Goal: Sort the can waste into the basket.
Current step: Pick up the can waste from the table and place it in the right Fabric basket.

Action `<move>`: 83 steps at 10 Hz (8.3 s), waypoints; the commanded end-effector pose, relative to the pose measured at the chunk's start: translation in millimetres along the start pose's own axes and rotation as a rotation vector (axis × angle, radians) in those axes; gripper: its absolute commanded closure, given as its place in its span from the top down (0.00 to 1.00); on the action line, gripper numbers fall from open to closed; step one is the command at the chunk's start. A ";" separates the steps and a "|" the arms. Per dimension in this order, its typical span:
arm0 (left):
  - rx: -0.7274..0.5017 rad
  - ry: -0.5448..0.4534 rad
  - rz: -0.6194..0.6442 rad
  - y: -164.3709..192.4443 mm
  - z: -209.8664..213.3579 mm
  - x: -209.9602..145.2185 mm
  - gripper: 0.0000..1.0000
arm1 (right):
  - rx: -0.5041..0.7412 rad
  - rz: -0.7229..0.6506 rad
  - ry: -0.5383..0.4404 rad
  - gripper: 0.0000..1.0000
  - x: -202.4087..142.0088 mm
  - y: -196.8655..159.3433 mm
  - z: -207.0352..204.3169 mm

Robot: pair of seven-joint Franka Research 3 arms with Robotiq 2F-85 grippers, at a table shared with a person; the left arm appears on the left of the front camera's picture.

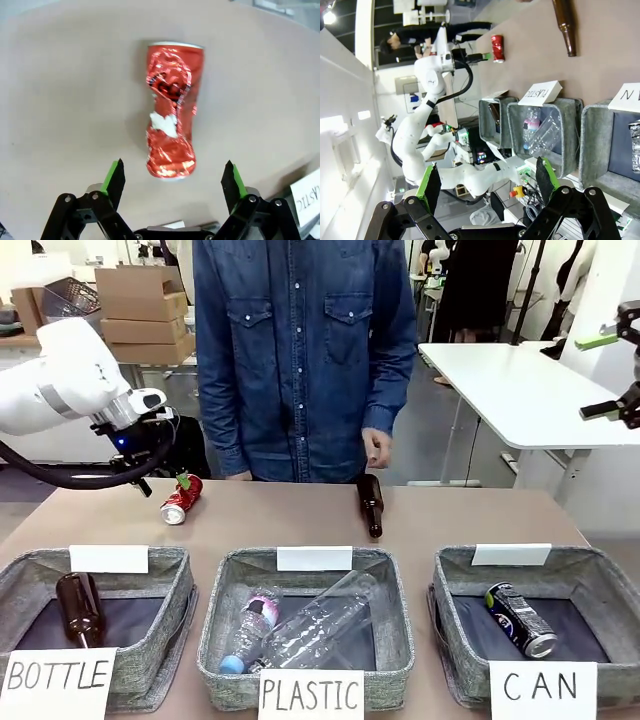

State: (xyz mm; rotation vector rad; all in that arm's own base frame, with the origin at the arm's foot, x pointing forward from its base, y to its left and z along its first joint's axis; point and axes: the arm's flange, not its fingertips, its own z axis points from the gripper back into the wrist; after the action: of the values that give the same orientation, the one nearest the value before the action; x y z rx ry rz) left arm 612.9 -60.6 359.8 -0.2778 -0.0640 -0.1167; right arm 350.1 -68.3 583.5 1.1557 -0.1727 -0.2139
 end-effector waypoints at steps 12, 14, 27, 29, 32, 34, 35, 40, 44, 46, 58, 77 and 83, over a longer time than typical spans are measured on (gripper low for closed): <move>0.091 0.005 -0.021 -7.1 -47.5 15.8 0.00 | -0.004 0.021 0.008 1.00 0.9 -0.3 1.7; 0.085 -0.004 -0.020 -3.8 -37.8 11.2 0.00 | -0.004 0.021 0.008 1.00 0.9 -0.3 1.7; -0.149 -0.328 -0.480 -0.5 170.7 -281.0 0.00 | -0.004 0.021 0.008 1.00 0.9 -0.3 1.7; -0.149 -0.328 -0.480 -0.5 170.7 -281.0 0.00 | -0.004 0.021 0.008 1.00 0.9 -0.3 1.7; -0.081 -0.417 -0.493 23.4 214.1 -300.3 0.43 | -0.004 0.021 0.008 1.00 0.9 -0.3 1.7; 0.126 -0.693 -0.130 116.6 322.5 -379.2 0.43 | -0.004 0.021 0.008 1.00 0.9 -0.3 1.7; 0.161 -0.752 -0.008 146.9 346.9 -419.1 0.43 | -0.004 0.021 0.008 1.00 0.9 -0.3 1.7; 0.091 -0.872 0.013 174.1 359.7 -498.3 0.43 | -0.004 0.021 0.008 1.00 0.9 -0.3 1.7; 0.112 -0.726 -0.354 96.4 349.8 -424.7 0.43 | -0.004 0.021 0.008 1.00 0.9 -0.3 1.7; 0.141 -0.561 -0.646 5.5 319.1 -352.7 0.43 | -0.004 0.021 0.008 1.00 0.9 -0.3 1.7; 0.007 -0.370 -1.571 -420.0 133.4 -352.5 0.43 | -0.043 -0.063 -0.114 1.00 -51.7 -33.1 93.0; -0.002 -0.124 -1.668 -626.9 -6.9 -245.3 1.00 | -0.043 -0.063 -0.114 1.00 -51.7 -33.1 93.0; -0.090 -0.089 -1.625 -567.8 55.4 -246.7 1.00 | -0.052 -0.077 -0.110 1.00 -54.7 -35.2 90.9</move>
State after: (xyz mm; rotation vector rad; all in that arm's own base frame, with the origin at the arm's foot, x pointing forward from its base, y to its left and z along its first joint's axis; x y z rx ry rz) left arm 300.7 -604.3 536.6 -0.2414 -0.3971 -1.7215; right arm 272.1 -148.5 585.6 1.1003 -0.2184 -0.3483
